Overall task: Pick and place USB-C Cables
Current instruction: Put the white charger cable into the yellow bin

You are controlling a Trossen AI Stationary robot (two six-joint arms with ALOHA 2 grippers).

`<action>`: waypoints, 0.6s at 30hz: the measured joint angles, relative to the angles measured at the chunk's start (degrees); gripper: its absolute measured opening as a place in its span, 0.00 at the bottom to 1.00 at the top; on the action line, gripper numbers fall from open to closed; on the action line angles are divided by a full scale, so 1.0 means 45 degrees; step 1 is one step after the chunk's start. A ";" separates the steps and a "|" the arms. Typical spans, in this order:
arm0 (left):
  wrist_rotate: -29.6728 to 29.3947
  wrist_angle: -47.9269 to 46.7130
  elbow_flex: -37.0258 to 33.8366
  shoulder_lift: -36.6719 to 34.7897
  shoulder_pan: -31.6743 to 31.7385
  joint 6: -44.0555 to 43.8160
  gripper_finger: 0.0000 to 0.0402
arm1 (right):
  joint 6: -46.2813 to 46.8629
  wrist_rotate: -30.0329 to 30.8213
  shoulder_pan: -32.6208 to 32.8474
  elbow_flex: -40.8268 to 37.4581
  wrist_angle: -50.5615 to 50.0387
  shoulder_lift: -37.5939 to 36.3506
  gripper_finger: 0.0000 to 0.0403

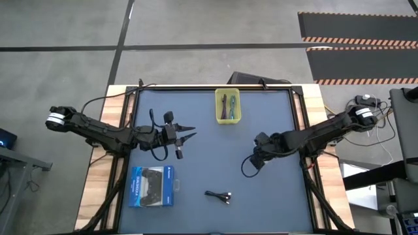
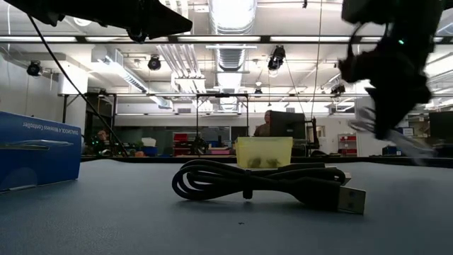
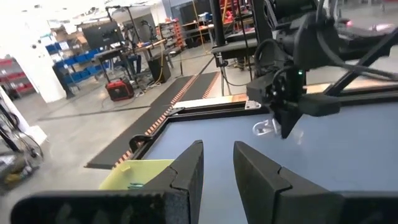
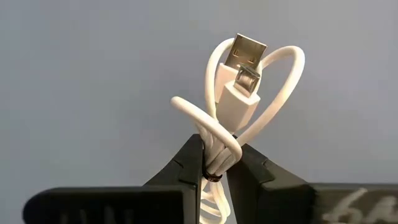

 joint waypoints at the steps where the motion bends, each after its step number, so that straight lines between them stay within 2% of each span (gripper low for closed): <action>1: 0.0000 0.0003 0.0005 0.0000 0.0003 -0.0194 0.18 | -0.0364 0.0372 0.0000 -0.0026 0.0619 -0.0135 0.09; 7: 0.0104 -0.0002 0.0010 0.0000 0.0010 -0.1048 0.18 | -0.3177 0.1775 -0.0005 -0.0055 0.4427 -0.0205 0.09; 13: 0.0491 0.0115 0.0015 0.0005 0.0000 -0.1459 0.18 | -0.6366 0.2107 -0.0010 -0.0431 0.8805 -0.0034 0.09; 18: 0.0520 0.0119 0.0019 0.0007 0.0000 -0.2278 0.18 | -0.9304 0.2175 -0.0010 -0.1218 1.3273 0.0184 0.09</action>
